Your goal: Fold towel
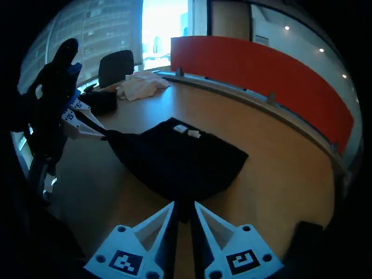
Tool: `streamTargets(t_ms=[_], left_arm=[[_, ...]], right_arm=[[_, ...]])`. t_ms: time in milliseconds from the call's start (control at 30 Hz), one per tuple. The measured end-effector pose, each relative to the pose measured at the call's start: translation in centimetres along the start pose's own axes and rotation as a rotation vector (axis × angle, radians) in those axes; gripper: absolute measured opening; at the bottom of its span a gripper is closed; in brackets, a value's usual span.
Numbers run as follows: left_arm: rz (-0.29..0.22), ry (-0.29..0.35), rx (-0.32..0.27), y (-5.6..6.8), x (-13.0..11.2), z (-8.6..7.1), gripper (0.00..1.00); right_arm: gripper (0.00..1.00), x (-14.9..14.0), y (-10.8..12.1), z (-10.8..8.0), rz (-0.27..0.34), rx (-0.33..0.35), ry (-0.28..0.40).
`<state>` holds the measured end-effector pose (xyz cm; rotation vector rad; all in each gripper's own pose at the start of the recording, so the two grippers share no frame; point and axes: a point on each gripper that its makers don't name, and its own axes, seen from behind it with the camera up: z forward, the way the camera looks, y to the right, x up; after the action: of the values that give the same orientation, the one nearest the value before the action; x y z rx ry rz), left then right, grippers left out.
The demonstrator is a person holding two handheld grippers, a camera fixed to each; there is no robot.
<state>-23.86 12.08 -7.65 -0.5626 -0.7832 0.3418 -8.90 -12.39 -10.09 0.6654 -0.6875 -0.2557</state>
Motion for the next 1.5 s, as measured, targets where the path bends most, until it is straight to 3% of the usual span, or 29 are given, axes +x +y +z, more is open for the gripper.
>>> streamTargets(t_ms=[400, 800, 1100, 1500], left_arm=[[-0.019, -0.007, -0.01, 1.0, 1.0, -3.2, 0.13], [-0.028, -0.031, -0.026, 2.0, 0.3, -4.9, 0.13], [-0.025, -0.027, -0.028, 2.2, 0.6, -5.7, 0.13], [-0.033, -0.029, -0.031, 2.3, 0.7, -5.5, 0.13]], right_arm=[[0.15, 1.8, -1.0, -3.2, -0.014, 0.017, 0.009], [0.15, 2.1, -2.4, -5.3, -0.016, 0.044, -0.007], [0.15, 2.2, -2.8, -5.9, -0.01, 0.048, -0.01], [0.15, 2.0, -2.5, -5.6, -0.024, 0.048, -0.022]])
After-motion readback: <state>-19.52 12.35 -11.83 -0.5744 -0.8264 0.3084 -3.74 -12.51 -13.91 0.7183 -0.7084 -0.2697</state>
